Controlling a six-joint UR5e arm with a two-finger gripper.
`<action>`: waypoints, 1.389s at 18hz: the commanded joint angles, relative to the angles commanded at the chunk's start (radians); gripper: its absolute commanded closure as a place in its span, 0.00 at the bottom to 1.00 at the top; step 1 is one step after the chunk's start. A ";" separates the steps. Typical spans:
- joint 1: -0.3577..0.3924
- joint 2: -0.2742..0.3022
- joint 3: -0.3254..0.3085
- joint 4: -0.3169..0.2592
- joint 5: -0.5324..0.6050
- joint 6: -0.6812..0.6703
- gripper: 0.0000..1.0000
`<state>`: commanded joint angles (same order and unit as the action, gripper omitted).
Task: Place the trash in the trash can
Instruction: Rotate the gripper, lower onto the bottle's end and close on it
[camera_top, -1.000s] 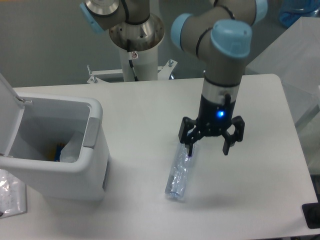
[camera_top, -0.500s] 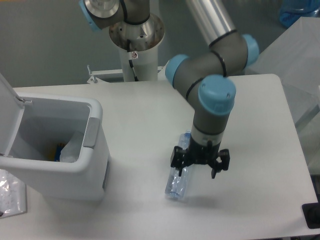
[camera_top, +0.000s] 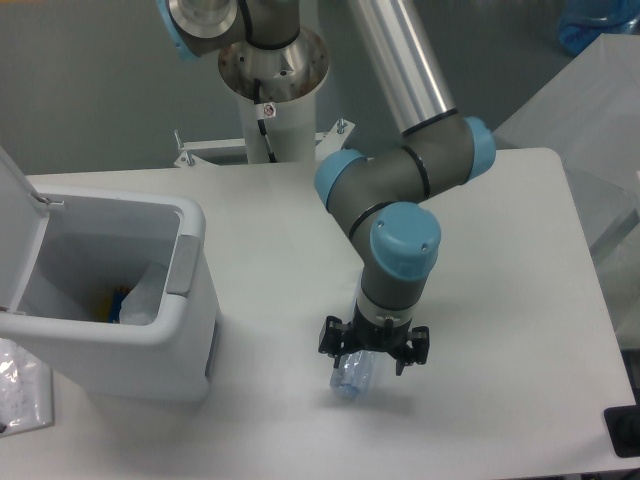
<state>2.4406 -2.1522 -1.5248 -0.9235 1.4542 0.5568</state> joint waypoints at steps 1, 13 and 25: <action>-0.003 -0.002 -0.002 -0.002 0.000 -0.002 0.00; -0.034 -0.061 0.009 0.003 0.023 0.002 0.00; -0.034 -0.077 0.014 0.002 0.068 0.018 0.15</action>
<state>2.4068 -2.2289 -1.5110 -0.9219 1.5217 0.5752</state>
